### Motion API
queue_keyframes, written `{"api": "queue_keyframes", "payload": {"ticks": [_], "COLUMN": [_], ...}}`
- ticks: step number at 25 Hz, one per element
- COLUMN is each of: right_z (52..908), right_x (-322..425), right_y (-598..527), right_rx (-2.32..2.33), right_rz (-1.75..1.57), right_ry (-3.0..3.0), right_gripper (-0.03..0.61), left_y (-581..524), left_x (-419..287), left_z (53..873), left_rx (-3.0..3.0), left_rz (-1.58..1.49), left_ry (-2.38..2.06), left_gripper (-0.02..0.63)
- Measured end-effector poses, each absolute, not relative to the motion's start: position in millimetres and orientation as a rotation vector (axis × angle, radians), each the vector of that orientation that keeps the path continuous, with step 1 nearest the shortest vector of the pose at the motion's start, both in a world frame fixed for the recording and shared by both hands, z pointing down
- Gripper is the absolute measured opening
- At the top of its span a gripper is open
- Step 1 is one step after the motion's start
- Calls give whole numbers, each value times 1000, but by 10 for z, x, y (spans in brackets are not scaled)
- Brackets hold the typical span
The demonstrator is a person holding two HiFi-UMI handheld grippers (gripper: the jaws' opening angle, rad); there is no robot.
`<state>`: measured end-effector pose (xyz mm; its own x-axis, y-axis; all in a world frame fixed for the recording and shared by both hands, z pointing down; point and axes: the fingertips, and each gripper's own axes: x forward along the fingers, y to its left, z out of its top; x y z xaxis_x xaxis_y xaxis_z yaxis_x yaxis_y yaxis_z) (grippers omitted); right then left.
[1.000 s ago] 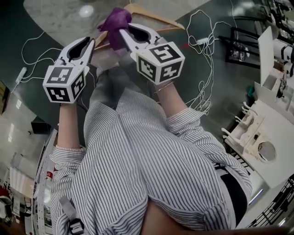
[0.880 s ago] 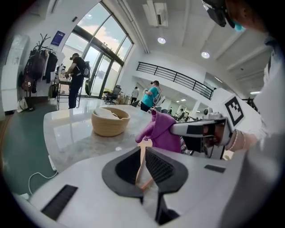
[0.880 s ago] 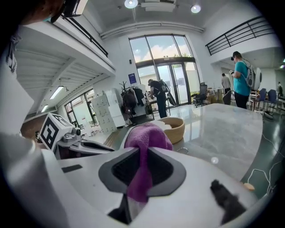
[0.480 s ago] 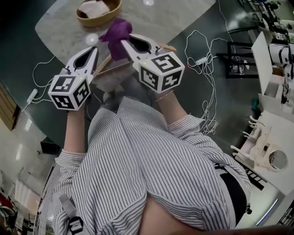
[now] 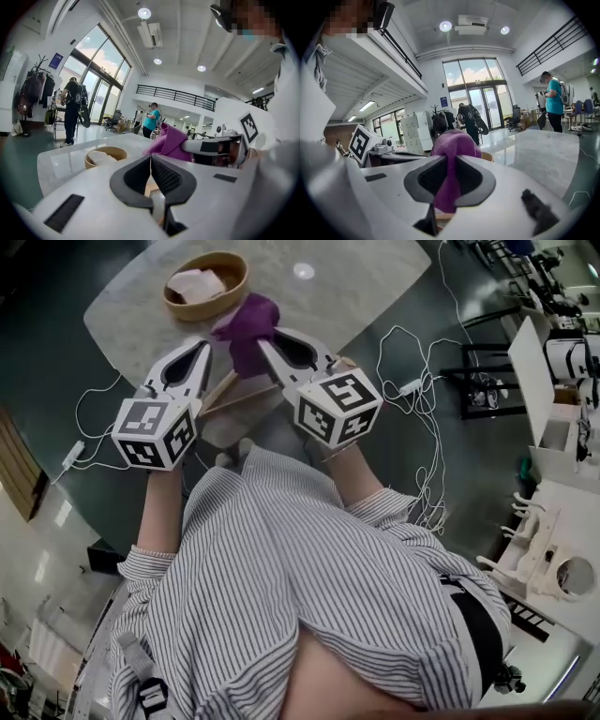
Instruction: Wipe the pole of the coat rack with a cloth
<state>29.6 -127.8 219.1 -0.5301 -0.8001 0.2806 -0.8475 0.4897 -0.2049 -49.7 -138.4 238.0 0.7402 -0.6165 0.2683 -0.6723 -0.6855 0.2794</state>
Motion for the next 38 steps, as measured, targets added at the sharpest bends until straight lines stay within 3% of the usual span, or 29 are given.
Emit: {"api": "queue_keyframes", "payload": {"ticks": [38], "right_z": [2288], "right_x": [293], "right_y": [-1022], "right_rx": [1418], "right_rz": [437], "right_ry": [-2544], "right_gripper": [57], "left_y": [-1113], "left_x": [-343], "left_z": [2414], "left_rx": [2603], "left_rz": [245], "left_ry": [-937], "left_gripper": [15]}}
